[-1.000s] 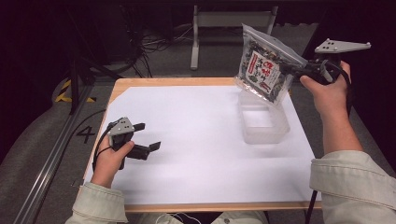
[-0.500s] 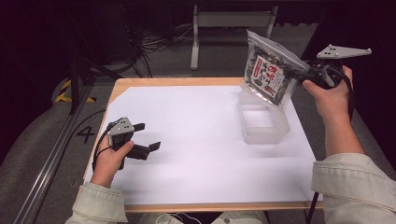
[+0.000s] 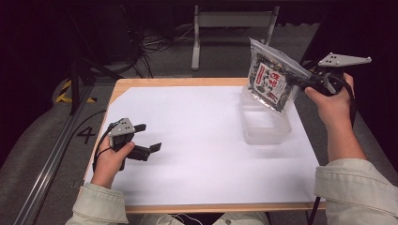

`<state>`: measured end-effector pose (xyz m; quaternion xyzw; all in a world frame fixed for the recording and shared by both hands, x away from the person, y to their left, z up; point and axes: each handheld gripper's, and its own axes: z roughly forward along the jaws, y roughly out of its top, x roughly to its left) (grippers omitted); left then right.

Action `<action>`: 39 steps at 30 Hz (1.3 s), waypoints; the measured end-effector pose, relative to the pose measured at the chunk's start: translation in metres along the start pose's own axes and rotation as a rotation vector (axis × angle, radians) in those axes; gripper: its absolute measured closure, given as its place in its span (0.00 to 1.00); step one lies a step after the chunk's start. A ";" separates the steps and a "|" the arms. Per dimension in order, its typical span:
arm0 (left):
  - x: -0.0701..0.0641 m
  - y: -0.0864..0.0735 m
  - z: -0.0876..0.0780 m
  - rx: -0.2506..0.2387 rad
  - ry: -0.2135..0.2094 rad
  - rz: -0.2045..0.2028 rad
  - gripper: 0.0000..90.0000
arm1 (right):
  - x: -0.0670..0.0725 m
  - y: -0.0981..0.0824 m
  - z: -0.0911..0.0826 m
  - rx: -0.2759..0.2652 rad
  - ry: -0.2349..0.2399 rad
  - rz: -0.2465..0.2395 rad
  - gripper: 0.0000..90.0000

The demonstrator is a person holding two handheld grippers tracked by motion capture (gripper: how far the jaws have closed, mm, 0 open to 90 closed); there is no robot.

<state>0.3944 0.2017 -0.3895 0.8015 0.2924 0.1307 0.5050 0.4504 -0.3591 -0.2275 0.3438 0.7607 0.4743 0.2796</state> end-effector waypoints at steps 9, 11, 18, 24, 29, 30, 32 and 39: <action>0.001 -0.001 0.000 0.003 -0.008 0.001 0.04 | 0.000 -0.010 0.005 0.025 0.005 0.012 0.85; 0.001 -0.001 0.000 0.002 -0.010 0.003 0.04 | -0.001 -0.014 0.006 0.027 0.011 0.017 0.86; 0.001 -0.002 0.000 0.005 -0.008 0.001 0.04 | -0.003 -0.027 0.010 0.029 0.012 0.045 0.86; 0.001 -0.003 0.000 0.006 -0.013 0.001 0.04 | -0.008 -0.037 0.012 0.040 0.020 0.080 0.85; 0.002 -0.003 0.000 0.005 -0.011 0.000 0.04 | -0.011 -0.045 0.014 0.043 0.017 0.102 0.85; 0.002 -0.003 0.000 0.005 -0.010 -0.003 0.04 | -0.011 -0.046 0.015 0.052 0.018 0.109 0.85; 0.002 -0.003 0.000 0.006 -0.010 0.002 0.04 | -0.011 -0.049 0.017 0.058 0.025 0.111 0.85; 0.003 -0.004 0.000 0.008 -0.013 -0.002 0.04 | -0.010 -0.053 0.021 0.075 0.036 0.117 0.85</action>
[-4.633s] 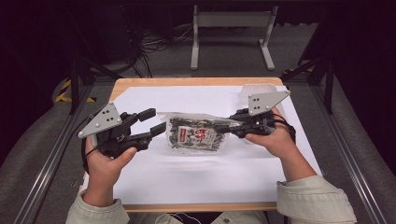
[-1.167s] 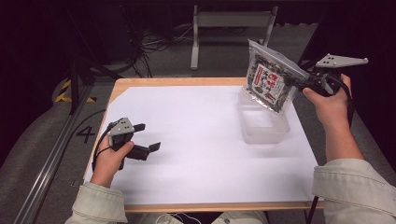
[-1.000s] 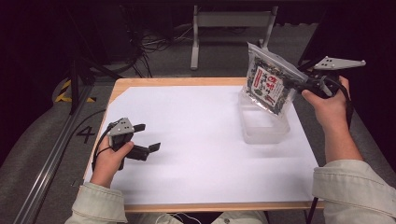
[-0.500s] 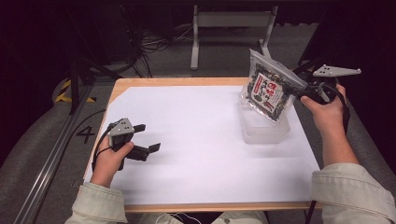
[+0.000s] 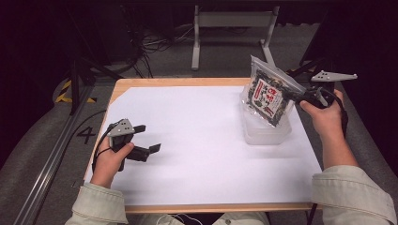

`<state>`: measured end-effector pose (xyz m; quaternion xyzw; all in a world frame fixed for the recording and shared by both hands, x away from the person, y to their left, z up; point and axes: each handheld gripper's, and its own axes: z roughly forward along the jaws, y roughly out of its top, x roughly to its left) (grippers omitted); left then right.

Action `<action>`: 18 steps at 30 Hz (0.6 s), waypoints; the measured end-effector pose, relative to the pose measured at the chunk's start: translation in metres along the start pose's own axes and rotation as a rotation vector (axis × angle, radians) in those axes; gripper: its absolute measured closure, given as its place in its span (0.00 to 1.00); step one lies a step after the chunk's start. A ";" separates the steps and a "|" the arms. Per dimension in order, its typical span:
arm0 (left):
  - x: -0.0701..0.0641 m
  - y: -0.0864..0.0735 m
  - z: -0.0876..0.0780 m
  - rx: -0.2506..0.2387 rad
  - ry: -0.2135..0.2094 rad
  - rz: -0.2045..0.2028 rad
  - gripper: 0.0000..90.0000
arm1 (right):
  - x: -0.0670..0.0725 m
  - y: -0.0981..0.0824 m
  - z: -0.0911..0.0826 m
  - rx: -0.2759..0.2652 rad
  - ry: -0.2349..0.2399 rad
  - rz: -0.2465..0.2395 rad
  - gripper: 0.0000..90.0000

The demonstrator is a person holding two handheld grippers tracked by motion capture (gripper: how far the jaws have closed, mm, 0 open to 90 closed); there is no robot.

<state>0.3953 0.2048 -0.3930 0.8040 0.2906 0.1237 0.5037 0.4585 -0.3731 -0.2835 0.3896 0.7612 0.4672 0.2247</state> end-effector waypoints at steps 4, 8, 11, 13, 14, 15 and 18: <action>0.000 0.000 0.000 -0.001 0.000 -0.001 0.04 | 0.001 -0.001 0.004 0.028 -0.003 -0.007 0.85; 0.000 0.000 0.000 -0.001 0.000 0.000 0.04 | 0.002 -0.004 0.013 0.046 0.011 -0.006 0.85; -0.001 0.000 0.001 0.001 0.001 -0.004 0.04 | -0.002 -0.007 0.016 0.045 0.017 0.020 0.85; -0.002 0.000 0.001 0.000 -0.003 -0.006 0.04 | -0.006 -0.012 0.015 0.035 0.015 0.041 0.85; -0.002 0.000 0.002 0.000 -0.005 -0.006 0.04 | -0.008 -0.014 0.014 0.031 0.012 0.057 0.85; -0.002 0.000 0.002 0.001 -0.005 -0.006 0.04 | -0.010 -0.017 0.013 0.026 0.013 0.064 0.85; -0.001 0.001 0.003 0.003 -0.001 0.004 0.04 | -0.013 -0.024 0.011 -0.006 0.017 0.075 0.85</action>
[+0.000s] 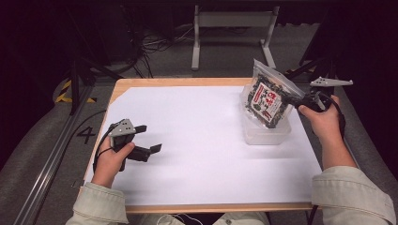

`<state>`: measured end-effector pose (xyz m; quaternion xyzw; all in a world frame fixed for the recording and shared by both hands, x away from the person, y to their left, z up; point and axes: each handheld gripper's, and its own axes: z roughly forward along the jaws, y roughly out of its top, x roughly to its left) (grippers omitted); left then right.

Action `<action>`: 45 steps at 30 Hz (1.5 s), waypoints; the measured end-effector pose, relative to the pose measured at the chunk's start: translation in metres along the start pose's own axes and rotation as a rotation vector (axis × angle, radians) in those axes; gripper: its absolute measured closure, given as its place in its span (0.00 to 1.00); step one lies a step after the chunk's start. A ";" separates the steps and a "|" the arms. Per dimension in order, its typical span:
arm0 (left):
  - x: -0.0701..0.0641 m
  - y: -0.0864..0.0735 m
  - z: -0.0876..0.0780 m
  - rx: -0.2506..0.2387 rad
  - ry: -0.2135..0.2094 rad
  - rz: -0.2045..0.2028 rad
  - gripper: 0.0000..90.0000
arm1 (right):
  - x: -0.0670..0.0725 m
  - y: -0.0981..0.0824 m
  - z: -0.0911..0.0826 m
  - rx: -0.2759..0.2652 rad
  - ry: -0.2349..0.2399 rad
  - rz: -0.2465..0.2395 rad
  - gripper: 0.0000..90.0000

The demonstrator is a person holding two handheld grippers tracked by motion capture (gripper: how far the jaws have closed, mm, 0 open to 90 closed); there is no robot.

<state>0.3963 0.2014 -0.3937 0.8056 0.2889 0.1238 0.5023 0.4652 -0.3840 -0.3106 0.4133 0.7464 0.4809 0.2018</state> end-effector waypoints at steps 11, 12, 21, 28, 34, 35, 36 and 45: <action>0.000 -0.001 0.000 0.007 0.003 -0.006 0.04 | -0.001 -0.003 0.000 -0.027 -0.006 0.016 0.85; 0.000 -0.002 0.000 0.008 0.002 -0.010 0.04 | 0.000 -0.002 0.000 -0.024 -0.015 0.017 0.84; 0.000 -0.006 -0.007 0.014 0.011 -0.017 0.03 | -0.005 -0.001 0.000 -0.016 -0.081 0.038 0.80; 0.000 -0.006 -0.009 0.006 0.017 -0.017 0.03 | -0.006 -0.002 0.002 -0.012 -0.113 0.033 0.69; -0.001 -0.007 -0.008 0.012 0.019 -0.017 0.03 | -0.004 -0.002 -0.006 -0.046 -0.100 0.041 0.58; -0.001 -0.007 -0.008 0.015 0.016 -0.013 0.03 | -0.003 -0.002 -0.007 -0.048 -0.098 0.040 0.57; -0.001 -0.007 -0.008 0.015 0.016 -0.013 0.03 | -0.003 -0.002 -0.007 -0.048 -0.098 0.040 0.57; -0.004 -0.007 -0.007 0.023 0.008 -0.016 0.03 | 0.006 -0.003 -0.018 -0.069 -0.068 0.017 0.43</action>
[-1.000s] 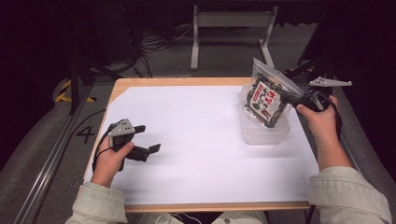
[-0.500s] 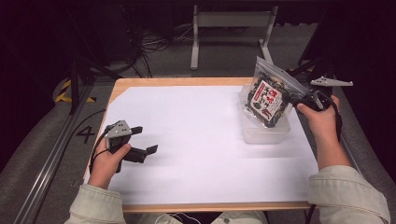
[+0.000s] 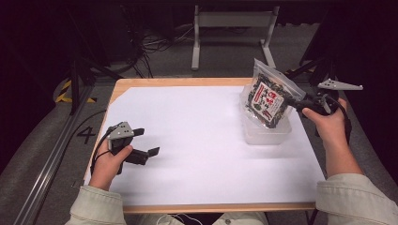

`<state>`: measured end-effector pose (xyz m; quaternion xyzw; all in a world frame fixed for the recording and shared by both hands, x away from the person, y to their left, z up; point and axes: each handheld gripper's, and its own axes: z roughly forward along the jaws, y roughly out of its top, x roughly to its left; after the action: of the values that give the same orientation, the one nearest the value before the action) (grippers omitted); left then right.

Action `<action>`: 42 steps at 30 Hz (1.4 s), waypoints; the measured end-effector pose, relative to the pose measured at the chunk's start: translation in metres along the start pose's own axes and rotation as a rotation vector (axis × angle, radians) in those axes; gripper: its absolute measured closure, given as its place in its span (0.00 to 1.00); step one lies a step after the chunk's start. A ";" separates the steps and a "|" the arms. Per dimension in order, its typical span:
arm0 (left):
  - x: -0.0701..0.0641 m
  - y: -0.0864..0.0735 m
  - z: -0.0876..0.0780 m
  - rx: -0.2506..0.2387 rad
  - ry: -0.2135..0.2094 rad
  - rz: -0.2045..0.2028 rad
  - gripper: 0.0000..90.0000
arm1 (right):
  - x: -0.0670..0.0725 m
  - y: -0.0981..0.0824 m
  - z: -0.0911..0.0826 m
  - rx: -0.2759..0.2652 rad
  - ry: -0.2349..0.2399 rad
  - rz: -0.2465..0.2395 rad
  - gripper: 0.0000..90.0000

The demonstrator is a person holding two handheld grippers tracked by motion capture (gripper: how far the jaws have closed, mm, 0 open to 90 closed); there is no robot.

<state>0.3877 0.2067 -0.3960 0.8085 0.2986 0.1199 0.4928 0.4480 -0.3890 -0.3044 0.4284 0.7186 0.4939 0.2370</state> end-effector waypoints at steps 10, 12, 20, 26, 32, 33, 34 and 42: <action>-0.001 0.000 0.000 0.001 -0.003 0.001 0.03 | 0.011 -0.002 -0.015 -0.018 -0.009 -0.024 0.37; -0.001 0.000 0.000 0.000 -0.005 -0.001 0.03 | 0.012 -0.002 -0.018 -0.023 -0.012 -0.022 0.37; -0.001 0.001 0.002 0.001 -0.006 0.000 0.03 | -0.004 -0.005 -0.018 -0.020 -0.148 0.021 0.42; -0.001 0.001 0.002 -0.001 -0.005 0.001 0.03 | -0.017 -0.010 -0.008 -0.003 -0.205 0.049 0.41; 0.000 0.001 0.001 0.000 -0.003 0.006 0.03 | -0.016 -0.010 -0.009 0.002 -0.232 0.034 0.41; 0.000 0.001 0.001 -0.002 -0.002 0.007 0.03 | -0.013 -0.010 -0.011 -0.007 -0.216 0.035 0.41; 0.000 0.001 0.001 -0.003 -0.001 0.010 0.03 | -0.012 -0.010 -0.013 -0.012 -0.206 0.031 0.40; -0.004 0.000 0.002 0.009 -0.012 0.012 0.03 | 0.003 -0.008 -0.026 -0.042 -0.155 0.006 0.37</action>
<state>0.3855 0.2027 -0.3966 0.8132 0.2911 0.1167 0.4903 0.4234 -0.4006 -0.3014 0.4623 0.6863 0.4750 0.2994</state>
